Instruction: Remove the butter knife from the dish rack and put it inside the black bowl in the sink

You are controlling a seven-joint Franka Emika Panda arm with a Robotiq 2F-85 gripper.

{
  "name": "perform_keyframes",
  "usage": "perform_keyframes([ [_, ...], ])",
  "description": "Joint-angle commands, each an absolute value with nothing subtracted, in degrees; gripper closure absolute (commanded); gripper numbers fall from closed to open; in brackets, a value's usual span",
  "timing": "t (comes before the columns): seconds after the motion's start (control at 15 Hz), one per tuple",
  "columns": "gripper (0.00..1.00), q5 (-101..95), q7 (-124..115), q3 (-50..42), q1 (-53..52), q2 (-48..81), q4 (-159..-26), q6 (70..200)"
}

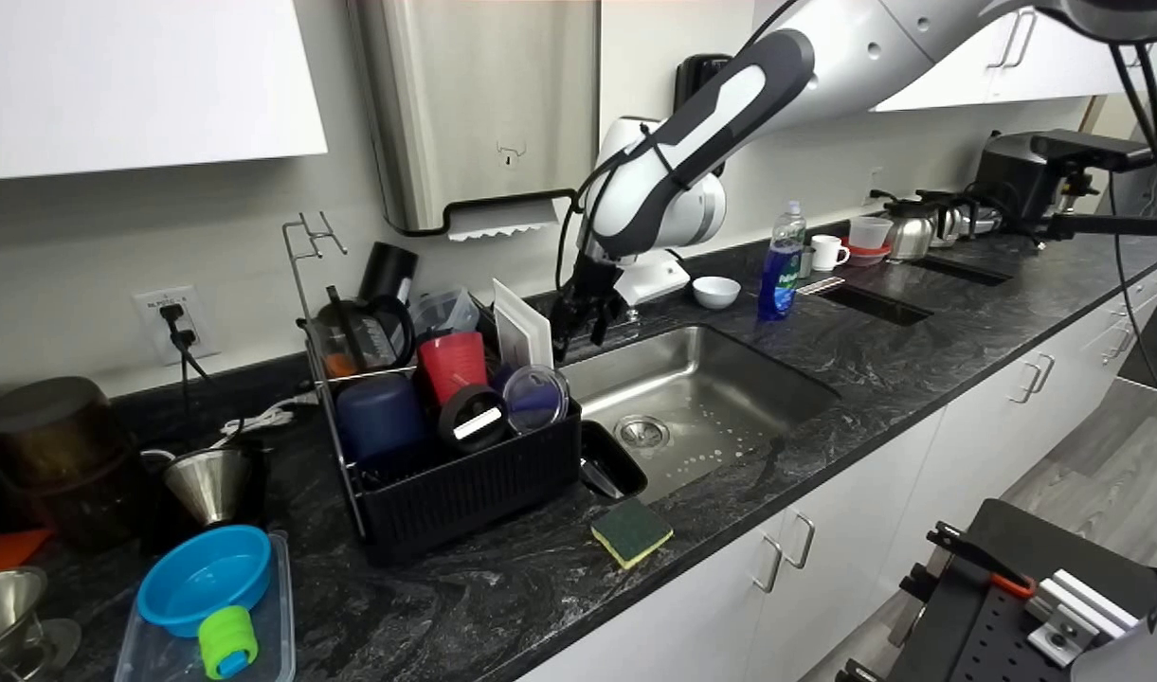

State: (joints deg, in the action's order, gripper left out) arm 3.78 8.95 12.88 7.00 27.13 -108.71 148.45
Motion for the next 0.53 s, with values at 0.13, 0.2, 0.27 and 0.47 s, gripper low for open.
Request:
perform_keyframes([
  [0.13, 0.0, 4.74, 11.55, 9.64, 5.41, 20.56, -113.5, 142.13],
  [0.2, 0.0, 4.71, 12.08, 9.17, 5.4, 19.83, -114.03, 141.18],
  [0.27, 0.0, 4.36, 12.44, 8.56, 5.31, 19.12, -114.56, 140.28],
  [0.47, 0.0, 3.66, 13.72, 6.99, 5.14, 16.75, -115.93, 136.47],
])
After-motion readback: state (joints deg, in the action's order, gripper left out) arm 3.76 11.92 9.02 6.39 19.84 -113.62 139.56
